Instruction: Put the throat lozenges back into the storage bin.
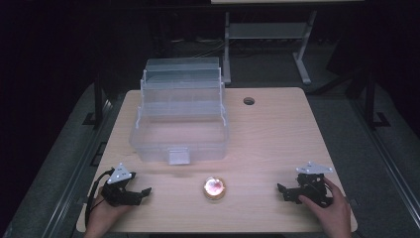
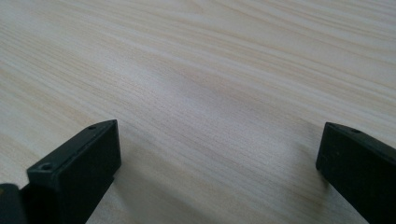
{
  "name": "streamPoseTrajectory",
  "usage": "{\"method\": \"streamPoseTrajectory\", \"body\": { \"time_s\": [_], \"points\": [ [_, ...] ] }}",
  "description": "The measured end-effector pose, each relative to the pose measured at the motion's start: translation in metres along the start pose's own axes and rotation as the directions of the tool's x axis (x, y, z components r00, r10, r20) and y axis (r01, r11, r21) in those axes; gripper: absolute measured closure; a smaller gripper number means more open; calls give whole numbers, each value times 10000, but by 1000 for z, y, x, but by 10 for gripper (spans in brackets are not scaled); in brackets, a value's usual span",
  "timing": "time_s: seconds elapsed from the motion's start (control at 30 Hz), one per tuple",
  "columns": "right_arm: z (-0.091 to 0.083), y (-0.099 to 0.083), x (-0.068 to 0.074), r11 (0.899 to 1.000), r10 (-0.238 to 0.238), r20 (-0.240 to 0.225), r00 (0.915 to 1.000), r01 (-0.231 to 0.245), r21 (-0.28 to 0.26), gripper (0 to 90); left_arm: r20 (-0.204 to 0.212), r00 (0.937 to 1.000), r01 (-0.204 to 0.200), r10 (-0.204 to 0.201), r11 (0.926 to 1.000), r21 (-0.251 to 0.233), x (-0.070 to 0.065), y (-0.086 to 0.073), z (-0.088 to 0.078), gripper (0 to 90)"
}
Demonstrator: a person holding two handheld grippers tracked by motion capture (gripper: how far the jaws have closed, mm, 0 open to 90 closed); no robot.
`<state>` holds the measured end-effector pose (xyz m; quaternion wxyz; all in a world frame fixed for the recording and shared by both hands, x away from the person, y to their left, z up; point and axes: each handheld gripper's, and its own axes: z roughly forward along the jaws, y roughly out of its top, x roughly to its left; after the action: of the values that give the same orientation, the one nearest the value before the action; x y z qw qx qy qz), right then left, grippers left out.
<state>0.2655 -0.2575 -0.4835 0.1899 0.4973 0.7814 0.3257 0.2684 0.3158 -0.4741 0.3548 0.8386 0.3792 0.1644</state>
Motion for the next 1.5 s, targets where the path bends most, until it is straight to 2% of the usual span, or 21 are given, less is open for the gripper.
{"method": "streamPoseTrajectory", "body": {
  "time_s": [0.33, 0.5, 0.87, 1.03, 1.23, 1.3, 1.5],
  "points": [
    [0, 0, 0, 10000, 3, 2, 10000, -3, 3, 0, 105, 9999, -94, 93, 9999, 98, -1, 0, -2, 131],
    [0, 0, 0, 10000, 4, 0, 10000, -4, 2, 0, 136, 9999, 29, -29, 10000, 31, -4, 2, -7, 135],
    [0, 0, 0, 10000, 0, 2, 10000, 0, 5, 0, 567, 9981, -246, 253, 9996, -123, -19, 20, -10, 137],
    [0, 0, 0, 10000, 2, 2, 10000, -2, 2, 0, 822, 9946, -626, 630, 9980, -65, -30, 30, -9, 137],
    [0, 0, 0, 10000, 3, 3, 10000, -3, 2, 0, 1158, 9895, -864, 866, 9962, -64, -40, 39, -9, 140],
    [0, 0, 0, 10000, 4, 2, 10000, -4, 3, 0, 1330, 9859, -1026, 1012, 9947, 32, -44, 43, -9, 143],
    [0, 0, 0, 10000, -1, 2, 10000, 1, 1, 0, 1528, 9806, -1262, 1231, 9919, 107, -51, 49, -7, 143]
  ]
}}
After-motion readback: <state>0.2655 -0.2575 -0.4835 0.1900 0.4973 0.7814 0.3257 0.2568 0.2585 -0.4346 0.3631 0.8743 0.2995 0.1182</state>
